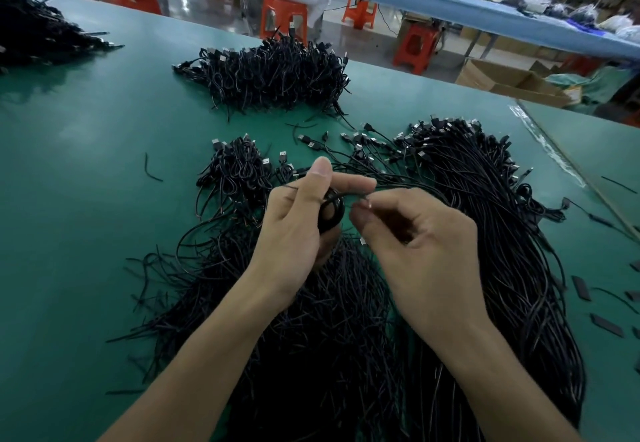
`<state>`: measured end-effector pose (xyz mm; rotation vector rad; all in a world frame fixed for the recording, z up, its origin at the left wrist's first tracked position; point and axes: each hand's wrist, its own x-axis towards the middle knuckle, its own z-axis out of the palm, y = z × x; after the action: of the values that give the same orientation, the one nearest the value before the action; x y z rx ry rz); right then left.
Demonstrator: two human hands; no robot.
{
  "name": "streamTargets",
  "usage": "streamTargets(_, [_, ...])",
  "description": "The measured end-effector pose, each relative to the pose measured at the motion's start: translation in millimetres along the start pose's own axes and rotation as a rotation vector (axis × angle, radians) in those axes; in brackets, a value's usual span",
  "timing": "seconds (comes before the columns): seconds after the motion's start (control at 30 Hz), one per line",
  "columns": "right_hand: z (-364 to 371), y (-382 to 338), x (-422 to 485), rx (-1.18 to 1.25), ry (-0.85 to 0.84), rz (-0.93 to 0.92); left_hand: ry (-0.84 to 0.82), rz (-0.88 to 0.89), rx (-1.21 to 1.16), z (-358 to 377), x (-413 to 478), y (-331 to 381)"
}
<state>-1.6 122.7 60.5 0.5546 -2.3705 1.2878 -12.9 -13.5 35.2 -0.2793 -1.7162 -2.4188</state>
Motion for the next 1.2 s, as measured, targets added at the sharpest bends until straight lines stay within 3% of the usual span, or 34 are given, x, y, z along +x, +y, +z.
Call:
streamTargets(0.17, [3.4, -4.1, -1.6, -0.279, -0.123, -0.235, 0.062, -0.081, -0.068, 3.4, 0.4, 0.1])
streamTargets(0.33, [-0.2, -1.7, -4.7, -0.459, -0.187, -0.414, 0.137, -0.207, 0.028, -0.3, 2.3, -4.6])
streamTargets(0.5, [-4.4, -6.9, -3.8, -0.664, -0.160, -0.650, -0.045, -0.352, 0.052, -7.4, 0.7, -5.9])
streamTargets(0.6, [-8.6, -11.0, 2.7, -0.703, -0.235, -0.725, -0.168, -0.470, 0.098, -12.6, 0.3, -5.9])
streamTargets(0.73, [-15.0, -10.3, 10.8, -0.658, -0.386, -0.647, -0.217, -0.628, 0.118, -12.2, -0.2, -4.6])
streamTargets(0.87, [-16.2, -5.4, 11.0, -0.521, -0.413, -0.495, -0.198, -0.703, 0.082, -8.9, 0.5, -5.6])
streamTargets(1.03, [-21.5, 0.9, 14.2, -0.348, -0.415, -0.312, -0.438, -0.667, 0.007, -15.1, -1.4, 0.3])
streamTargets(1.2, [-25.7, 6.4, 9.6, -0.309, -0.354, -0.339, -0.547, -0.686, -0.056, -17.3, -2.5, 4.5])
